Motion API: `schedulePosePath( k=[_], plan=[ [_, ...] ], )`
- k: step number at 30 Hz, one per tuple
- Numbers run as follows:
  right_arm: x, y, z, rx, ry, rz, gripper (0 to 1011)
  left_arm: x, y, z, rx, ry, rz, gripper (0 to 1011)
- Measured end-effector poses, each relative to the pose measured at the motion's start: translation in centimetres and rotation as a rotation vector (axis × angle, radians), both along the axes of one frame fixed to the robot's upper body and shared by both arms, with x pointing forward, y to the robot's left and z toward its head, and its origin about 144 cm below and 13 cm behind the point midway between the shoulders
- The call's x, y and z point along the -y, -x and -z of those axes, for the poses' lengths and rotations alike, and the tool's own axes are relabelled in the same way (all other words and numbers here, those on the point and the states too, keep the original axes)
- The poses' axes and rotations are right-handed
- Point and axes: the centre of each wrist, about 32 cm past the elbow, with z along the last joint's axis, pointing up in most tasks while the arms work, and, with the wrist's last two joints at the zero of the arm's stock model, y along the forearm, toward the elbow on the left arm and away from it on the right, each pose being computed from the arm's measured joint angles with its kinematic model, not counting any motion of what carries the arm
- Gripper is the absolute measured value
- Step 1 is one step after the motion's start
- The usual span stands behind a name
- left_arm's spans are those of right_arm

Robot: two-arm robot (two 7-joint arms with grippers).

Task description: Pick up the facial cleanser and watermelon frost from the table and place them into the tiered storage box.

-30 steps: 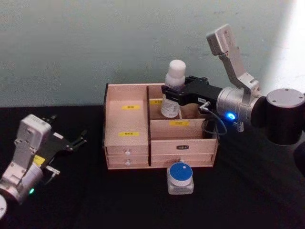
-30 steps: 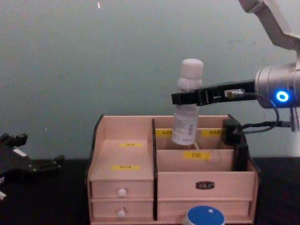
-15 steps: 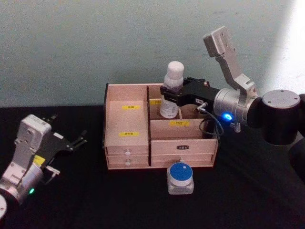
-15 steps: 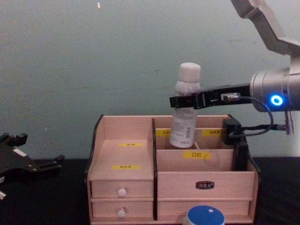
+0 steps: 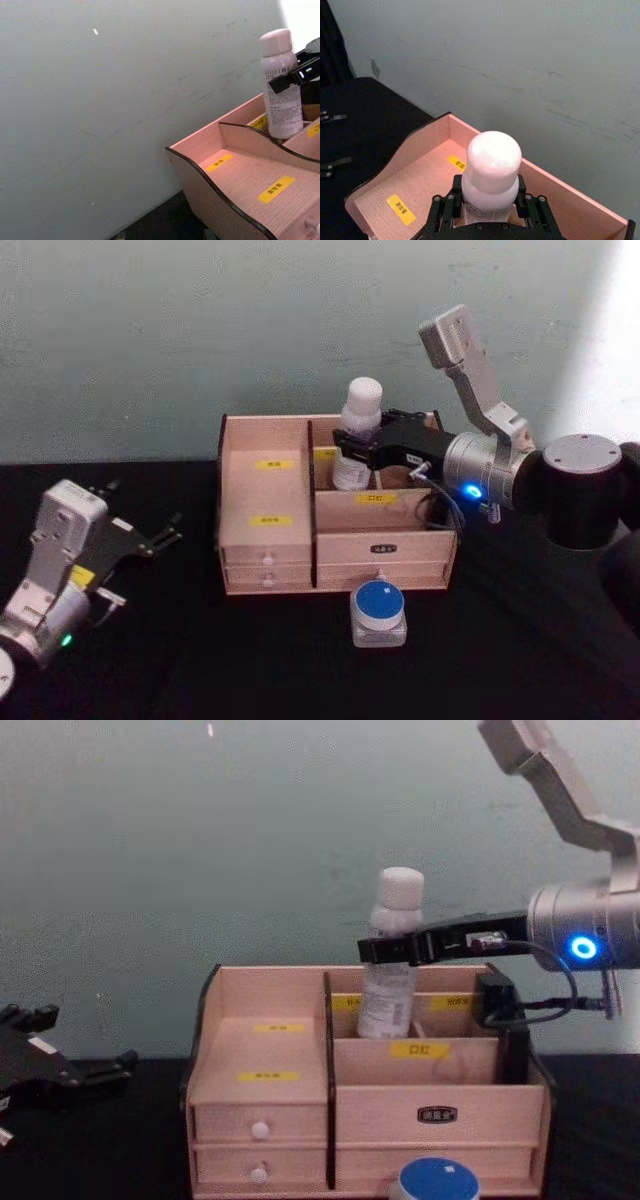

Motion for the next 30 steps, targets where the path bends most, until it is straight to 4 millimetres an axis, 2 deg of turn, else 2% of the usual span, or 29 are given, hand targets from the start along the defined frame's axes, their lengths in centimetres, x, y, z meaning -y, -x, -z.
schedulePosePath(
  k=[30],
  plan=[
    [-0.5, -0.3, 2.2, -0.014, 0.058, 0.029, 593, 0.0, 0.0, 0.0, 0.000, 0.000, 0.000, 1001]
  ],
)
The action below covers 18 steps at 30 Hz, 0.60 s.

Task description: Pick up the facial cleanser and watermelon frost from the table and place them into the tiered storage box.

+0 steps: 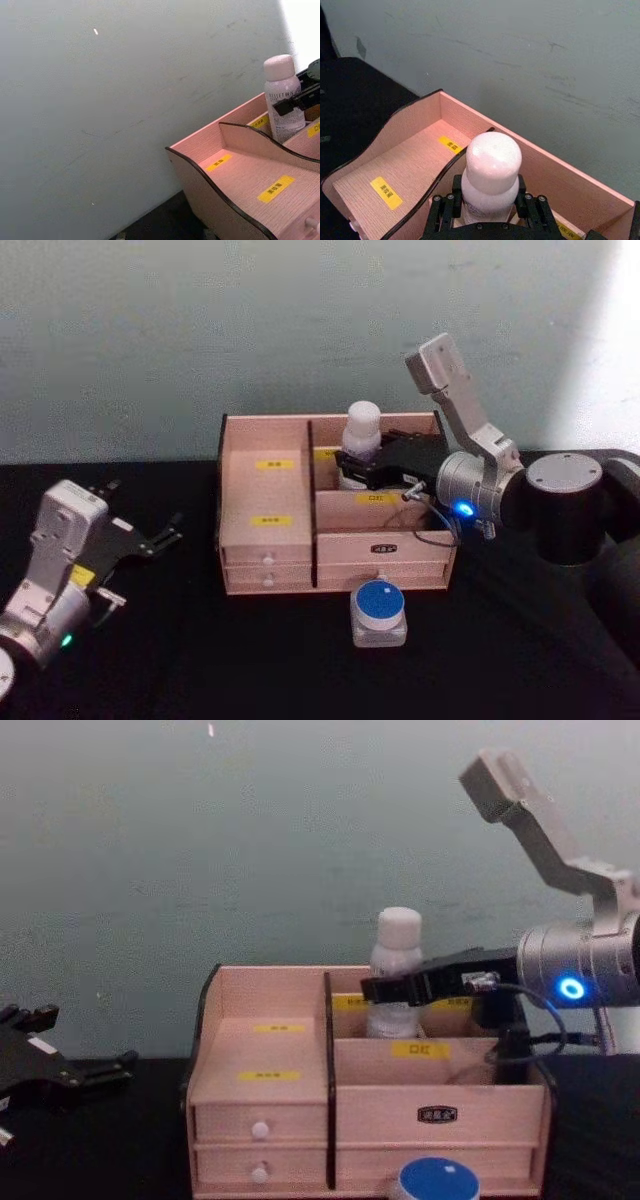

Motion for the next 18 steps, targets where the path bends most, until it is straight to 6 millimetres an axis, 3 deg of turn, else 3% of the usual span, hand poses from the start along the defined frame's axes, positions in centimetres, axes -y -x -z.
schedulePosePath(
  k=[18],
  plan=[
    [0.07, -0.04, 0.88, -0.022, 0.004, 0.008, 593, 0.00, 0.00, 0.00, 0.000, 0.000, 0.000, 1002]
  ],
)
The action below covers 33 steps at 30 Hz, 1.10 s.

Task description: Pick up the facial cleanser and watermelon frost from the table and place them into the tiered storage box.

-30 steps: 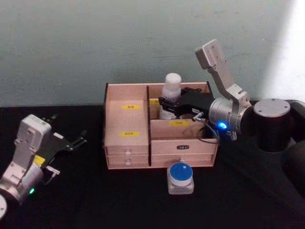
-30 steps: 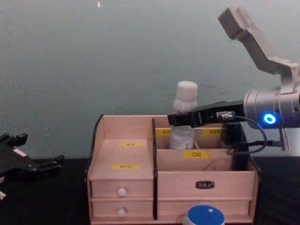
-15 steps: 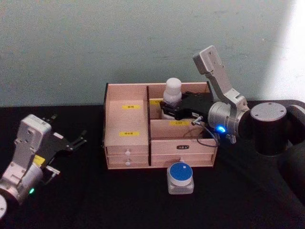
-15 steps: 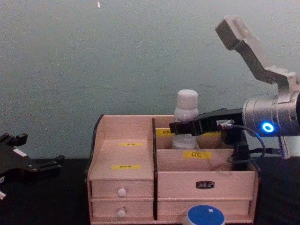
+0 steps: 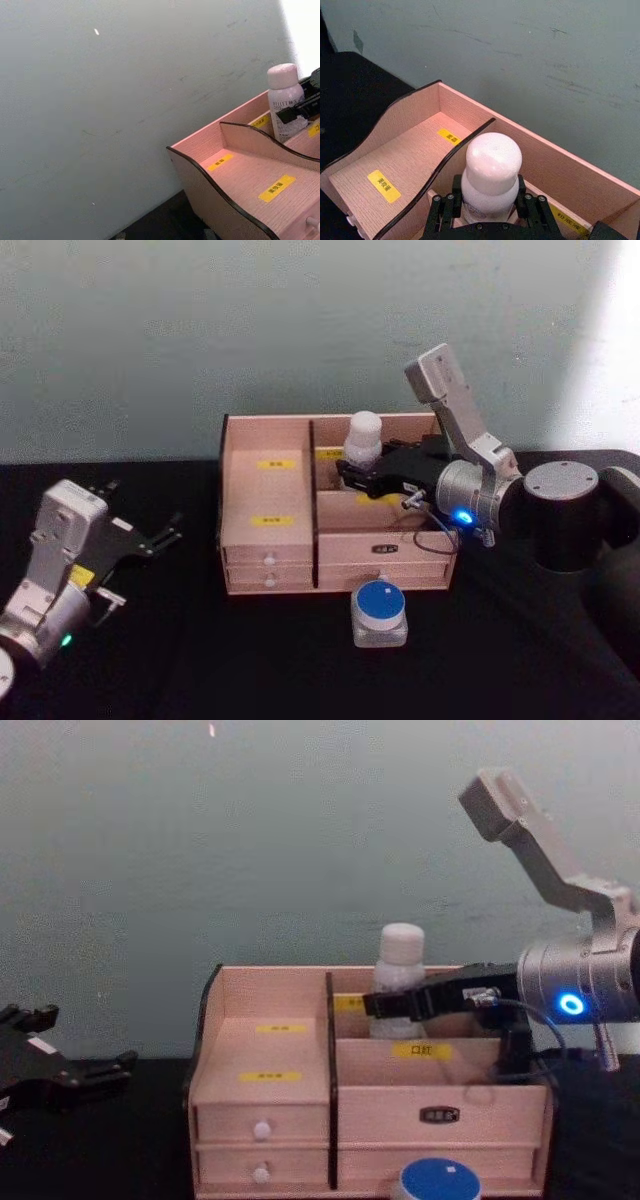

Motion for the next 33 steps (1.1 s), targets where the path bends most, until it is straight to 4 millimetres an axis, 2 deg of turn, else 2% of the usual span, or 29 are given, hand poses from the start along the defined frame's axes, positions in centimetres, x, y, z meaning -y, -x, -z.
schedulePosePath(
  k=[16, 21, 22, 25, 30, 33],
  plan=[
    [0.03, 0.07, 0.03, 0.006, 0.008, -0.001, 599, 0.00, 0.00, 0.00, 0.000, 0.000, 0.000, 1001],
    [0.06, 0.06, 0.00, 0.006, 0.008, 0.000, 715, 0.00, 0.00, 0.00, 0.000, 0.000, 0.000, 1001],
    [0.05, 0.05, 0.00, 0.006, 0.008, 0.000, 772, 0.00, 0.00, 0.00, 0.000, 0.000, 0.000, 1001],
    [0.04, 0.05, -0.01, 0.006, 0.007, 0.000, 833, 0.00, 0.00, 0.00, 0.000, 0.000, 0.000, 1001],
    [0.04, 0.04, -0.03, 0.005, 0.007, 0.000, 996, 0.00, 0.00, 0.00, 0.000, 0.000, 0.000, 1001],
    [0.04, 0.04, -0.04, 0.005, 0.007, 0.000, 1000, 0.00, 0.00, 0.00, 0.000, 0.000, 0.000, 1001]
  ],
)
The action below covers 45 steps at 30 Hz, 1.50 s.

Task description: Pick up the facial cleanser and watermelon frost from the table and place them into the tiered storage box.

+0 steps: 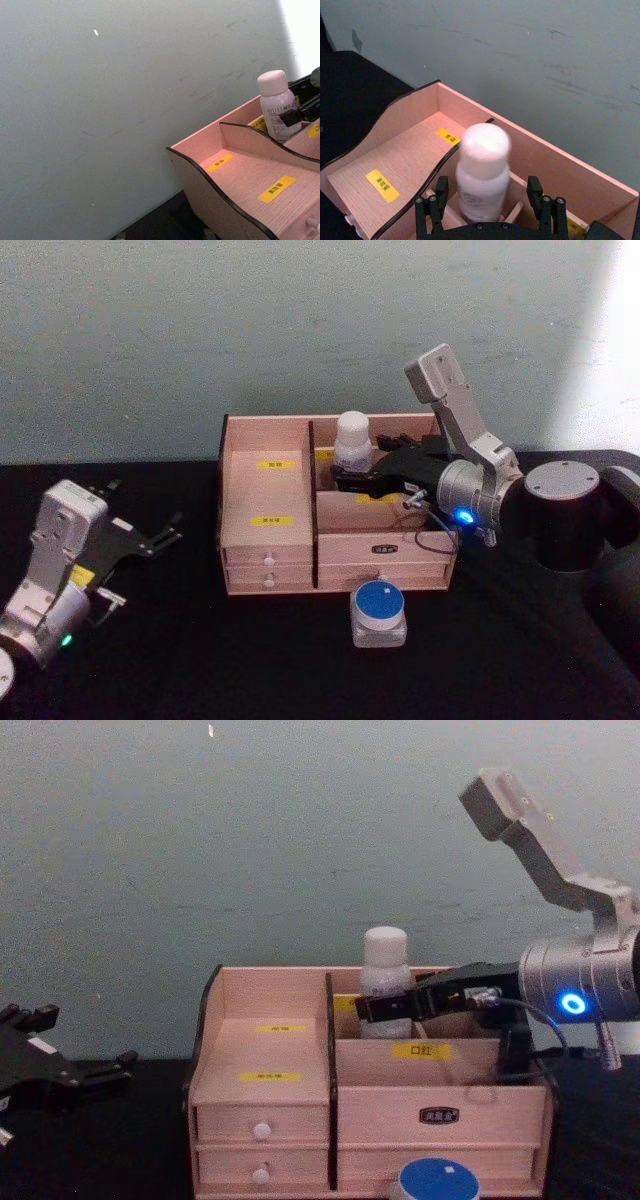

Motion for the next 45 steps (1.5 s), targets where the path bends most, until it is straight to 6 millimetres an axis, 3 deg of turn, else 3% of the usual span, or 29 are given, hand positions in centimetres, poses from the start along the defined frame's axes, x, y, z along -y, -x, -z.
schedulePosePath(
  k=[17, 27, 37, 45],
  plan=[
    [0.5, 0.6, -0.3, 0.010, -0.014, -0.004, 1000, 0.0, 0.0, 0.0, 0.000, 0.000, 0.000, 1001],
    [2.5, 3.2, -0.4, 0.030, -0.027, -0.043, 1000, 0.0, 0.0, 0.0, 0.000, 0.000, 0.000, 1001],
    [6.5, 7.2, 0.4, 0.012, -0.040, -0.166, 1000, 0.0, 0.0, 0.0, 0.000, 0.000, 0.000, 1001],
    [8.2, 9.3, 1.4, -0.035, 0.000, -0.254, 1000, 0.0, 0.0, 0.0, 0.000, 0.000, 0.000, 1001]
  ],
)
